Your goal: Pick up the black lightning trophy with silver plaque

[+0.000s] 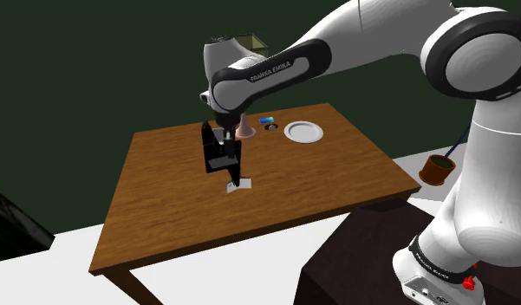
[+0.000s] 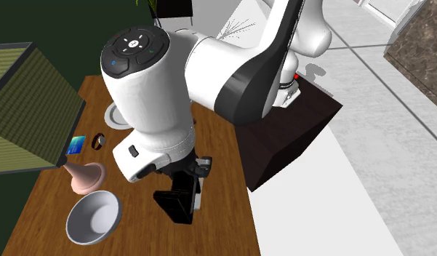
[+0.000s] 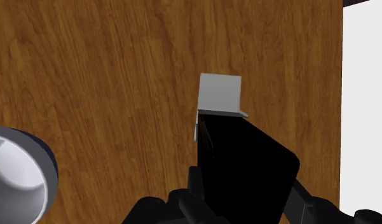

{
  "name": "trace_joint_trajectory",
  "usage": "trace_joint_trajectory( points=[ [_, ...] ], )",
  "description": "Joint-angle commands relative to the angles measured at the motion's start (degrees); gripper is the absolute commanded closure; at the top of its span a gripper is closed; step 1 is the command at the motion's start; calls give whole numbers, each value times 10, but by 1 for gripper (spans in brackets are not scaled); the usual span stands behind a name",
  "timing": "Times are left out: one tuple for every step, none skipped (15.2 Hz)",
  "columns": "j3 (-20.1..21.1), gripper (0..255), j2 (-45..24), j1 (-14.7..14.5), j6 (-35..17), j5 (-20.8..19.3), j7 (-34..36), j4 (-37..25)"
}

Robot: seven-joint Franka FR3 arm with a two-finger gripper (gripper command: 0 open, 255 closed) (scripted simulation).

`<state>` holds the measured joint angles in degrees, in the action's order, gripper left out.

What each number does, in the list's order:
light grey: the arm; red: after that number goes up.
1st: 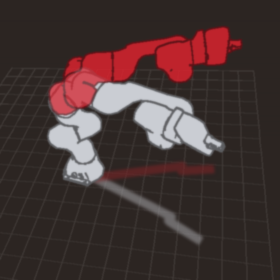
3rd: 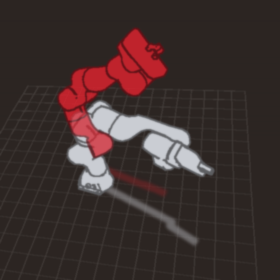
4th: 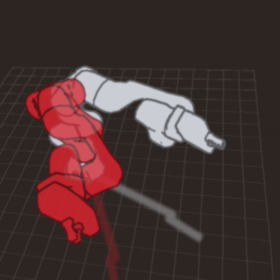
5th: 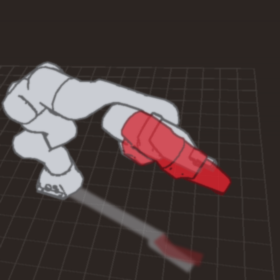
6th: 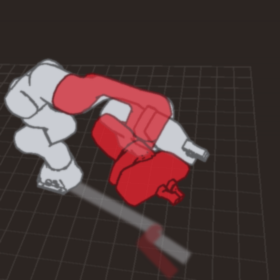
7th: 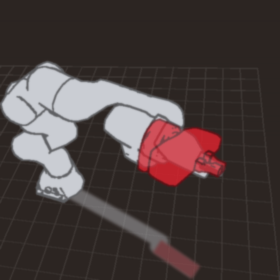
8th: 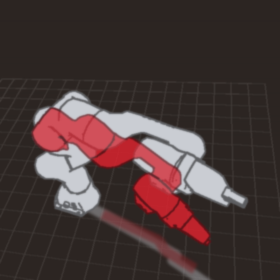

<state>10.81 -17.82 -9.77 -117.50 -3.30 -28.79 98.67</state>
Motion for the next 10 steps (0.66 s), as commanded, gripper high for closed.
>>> trace_joint_trajectory(
  points=[
    [0, 255, 5, 0, 15, 1, -1, -11],
    [1, 255, 7, 1, 22, 2, -2, -16],
    [1, 255, 9, 1, 29, 2, -2, -21],
    [1, 255, 11, 1, 36, 3, -2, -26],
    [1, 255, 13, 1, 43, 3, -2, -31],
    [1, 255, 14, 1, 50, 4, -3, -37],
    [1, 255, 16, 1, 57, 4, -3, -42],
    [2, 255, 17, 1, 64, 4, -3, -48],
    [2, 255, 18, 1, 65, 5, -3, -49],
    [2, 255, 17, 1, 65, 5, -3, -49]
  ],
)
